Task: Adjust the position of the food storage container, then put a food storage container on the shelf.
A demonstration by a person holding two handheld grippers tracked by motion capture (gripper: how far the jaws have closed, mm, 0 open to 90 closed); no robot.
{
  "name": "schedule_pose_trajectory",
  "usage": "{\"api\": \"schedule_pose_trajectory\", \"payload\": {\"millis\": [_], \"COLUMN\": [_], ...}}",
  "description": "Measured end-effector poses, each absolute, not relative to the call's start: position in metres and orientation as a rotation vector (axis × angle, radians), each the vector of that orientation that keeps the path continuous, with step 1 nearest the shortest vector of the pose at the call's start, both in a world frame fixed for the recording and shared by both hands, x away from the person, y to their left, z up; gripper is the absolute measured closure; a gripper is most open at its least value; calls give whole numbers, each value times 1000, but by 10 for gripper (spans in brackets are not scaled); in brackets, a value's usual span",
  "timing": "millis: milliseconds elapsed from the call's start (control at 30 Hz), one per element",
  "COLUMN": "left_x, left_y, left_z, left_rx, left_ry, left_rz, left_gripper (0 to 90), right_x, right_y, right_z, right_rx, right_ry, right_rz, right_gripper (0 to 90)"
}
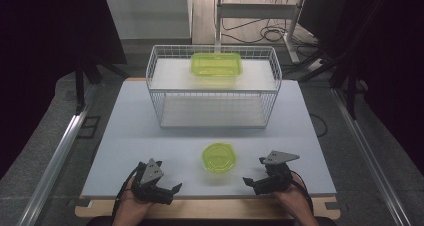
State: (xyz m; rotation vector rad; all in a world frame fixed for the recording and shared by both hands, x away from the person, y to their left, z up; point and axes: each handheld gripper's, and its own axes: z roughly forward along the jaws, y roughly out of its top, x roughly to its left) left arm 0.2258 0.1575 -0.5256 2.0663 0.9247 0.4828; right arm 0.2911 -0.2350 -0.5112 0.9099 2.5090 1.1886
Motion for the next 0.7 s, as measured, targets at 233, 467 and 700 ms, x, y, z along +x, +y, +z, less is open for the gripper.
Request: {"api": "schedule_pose_trajectory", "payload": {"millis": [233, 467, 700], "left_x": [226, 226, 226], "left_y": [158, 157, 155], "left_z": [-527, -527, -528], "left_rx": [2060, 2067, 2081], "left_ry": [923, 917, 902], "left_rz": [487, 494, 493], "left_gripper": [18, 18, 19], "right_x": [292, 294, 298], "right_y": [-237, -235, -228], "right_z": [-510, -505, -494], "right_rx": [923, 991, 1030], "right_ry": [2491, 2462, 2490], "right_rz": [1199, 1230, 1301], "right_gripper": [37, 15, 96]}}
